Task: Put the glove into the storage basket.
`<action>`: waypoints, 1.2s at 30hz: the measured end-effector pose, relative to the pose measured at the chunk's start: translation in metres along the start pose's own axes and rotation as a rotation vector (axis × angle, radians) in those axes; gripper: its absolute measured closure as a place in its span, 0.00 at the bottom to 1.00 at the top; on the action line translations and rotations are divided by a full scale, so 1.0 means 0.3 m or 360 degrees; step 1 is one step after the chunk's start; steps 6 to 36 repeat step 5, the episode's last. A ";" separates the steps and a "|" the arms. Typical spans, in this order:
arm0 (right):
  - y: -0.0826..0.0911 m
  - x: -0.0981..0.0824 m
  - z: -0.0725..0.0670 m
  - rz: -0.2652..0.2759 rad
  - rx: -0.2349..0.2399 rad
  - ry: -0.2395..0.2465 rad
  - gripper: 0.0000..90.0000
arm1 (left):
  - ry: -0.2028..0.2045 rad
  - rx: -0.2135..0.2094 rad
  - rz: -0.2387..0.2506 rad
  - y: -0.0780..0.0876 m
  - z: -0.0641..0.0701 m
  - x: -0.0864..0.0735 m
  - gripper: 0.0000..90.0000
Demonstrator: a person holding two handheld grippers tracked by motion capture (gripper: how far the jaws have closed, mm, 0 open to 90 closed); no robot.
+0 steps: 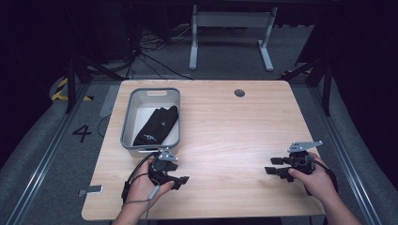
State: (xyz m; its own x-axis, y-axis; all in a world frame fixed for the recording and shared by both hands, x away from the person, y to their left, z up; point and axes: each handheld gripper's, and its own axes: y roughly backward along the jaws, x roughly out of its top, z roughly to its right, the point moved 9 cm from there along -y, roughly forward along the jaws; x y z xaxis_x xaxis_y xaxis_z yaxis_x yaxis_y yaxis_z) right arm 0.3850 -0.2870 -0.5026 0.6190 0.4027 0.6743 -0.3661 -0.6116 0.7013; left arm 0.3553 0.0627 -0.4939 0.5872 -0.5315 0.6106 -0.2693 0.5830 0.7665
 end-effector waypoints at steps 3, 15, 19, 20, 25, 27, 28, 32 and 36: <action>-0.007 -0.005 0.004 -0.0007 -0.0006 0.0018 0.47 | -0.0007 0.0034 -0.0023 -0.003 -0.011 -0.008 0.38; -0.008 -0.003 0.007 -0.0001 -0.0005 0.0018 0.47 | -0.0013 0.0054 -0.0021 -0.006 -0.017 -0.011 0.38; -0.008 -0.003 0.007 -0.0001 -0.0005 0.0018 0.47 | -0.0013 0.0054 -0.0021 -0.006 -0.017 -0.011 0.38; -0.008 -0.003 0.007 -0.0001 -0.0005 0.0018 0.47 | -0.0013 0.0054 -0.0021 -0.006 -0.017 -0.011 0.38; -0.008 -0.003 0.007 -0.0001 -0.0005 0.0018 0.47 | -0.0013 0.0054 -0.0021 -0.006 -0.017 -0.011 0.38; -0.008 -0.003 0.007 -0.0001 -0.0005 0.0018 0.47 | -0.0013 0.0054 -0.0021 -0.006 -0.017 -0.011 0.38; -0.008 -0.003 0.007 -0.0001 -0.0005 0.0018 0.47 | -0.0013 0.0054 -0.0021 -0.006 -0.017 -0.011 0.38; -0.008 -0.003 0.007 -0.0001 -0.0005 0.0018 0.47 | -0.0013 0.0054 -0.0021 -0.006 -0.017 -0.011 0.38; -0.008 -0.003 0.007 -0.0001 -0.0005 0.0018 0.47 | -0.0013 0.0054 -0.0021 -0.006 -0.017 -0.011 0.38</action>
